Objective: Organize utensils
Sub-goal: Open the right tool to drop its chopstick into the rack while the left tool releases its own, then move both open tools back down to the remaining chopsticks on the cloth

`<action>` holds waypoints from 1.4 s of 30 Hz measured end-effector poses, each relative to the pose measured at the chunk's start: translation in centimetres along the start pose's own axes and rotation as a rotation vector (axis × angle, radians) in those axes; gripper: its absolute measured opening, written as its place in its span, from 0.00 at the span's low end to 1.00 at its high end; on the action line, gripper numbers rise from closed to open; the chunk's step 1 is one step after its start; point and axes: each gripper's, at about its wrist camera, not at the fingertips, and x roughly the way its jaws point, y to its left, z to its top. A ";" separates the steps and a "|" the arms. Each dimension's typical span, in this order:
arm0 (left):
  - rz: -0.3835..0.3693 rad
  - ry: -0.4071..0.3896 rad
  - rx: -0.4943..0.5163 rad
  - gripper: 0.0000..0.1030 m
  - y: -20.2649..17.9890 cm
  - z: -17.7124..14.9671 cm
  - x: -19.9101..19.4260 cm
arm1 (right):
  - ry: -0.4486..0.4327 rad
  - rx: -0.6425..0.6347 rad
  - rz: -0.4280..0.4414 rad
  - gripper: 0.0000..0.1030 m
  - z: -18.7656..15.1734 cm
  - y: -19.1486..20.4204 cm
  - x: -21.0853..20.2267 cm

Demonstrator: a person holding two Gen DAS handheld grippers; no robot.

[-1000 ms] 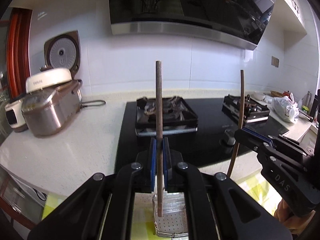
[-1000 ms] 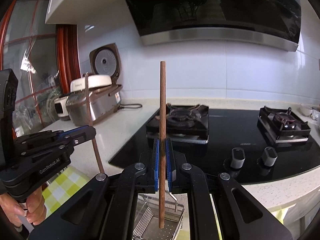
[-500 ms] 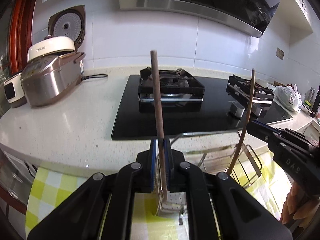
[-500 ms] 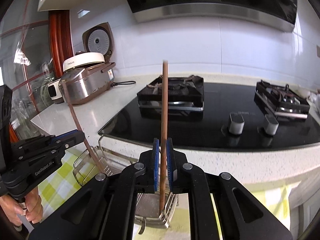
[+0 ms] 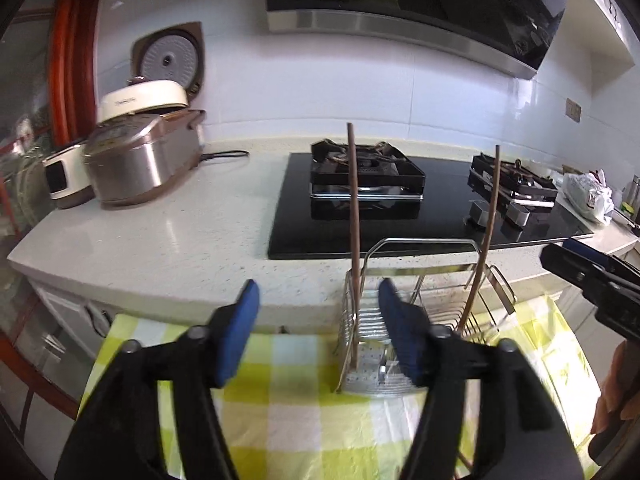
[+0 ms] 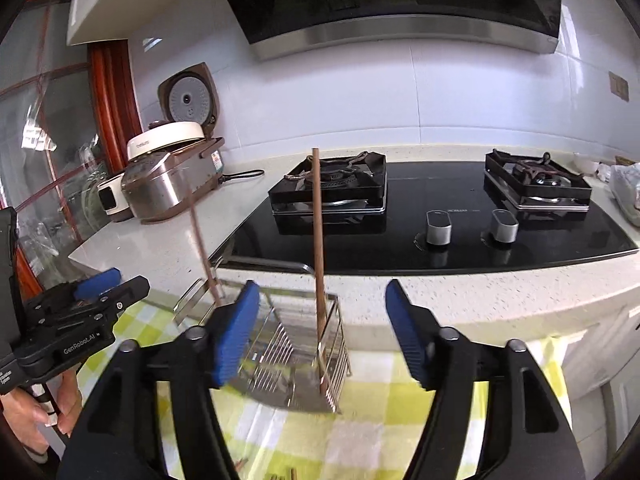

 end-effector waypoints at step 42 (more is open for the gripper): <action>-0.005 0.219 0.015 0.90 1.2 -21.8 -10.1 | 0.275 0.039 -0.025 0.82 -21.2 -2.6 -9.1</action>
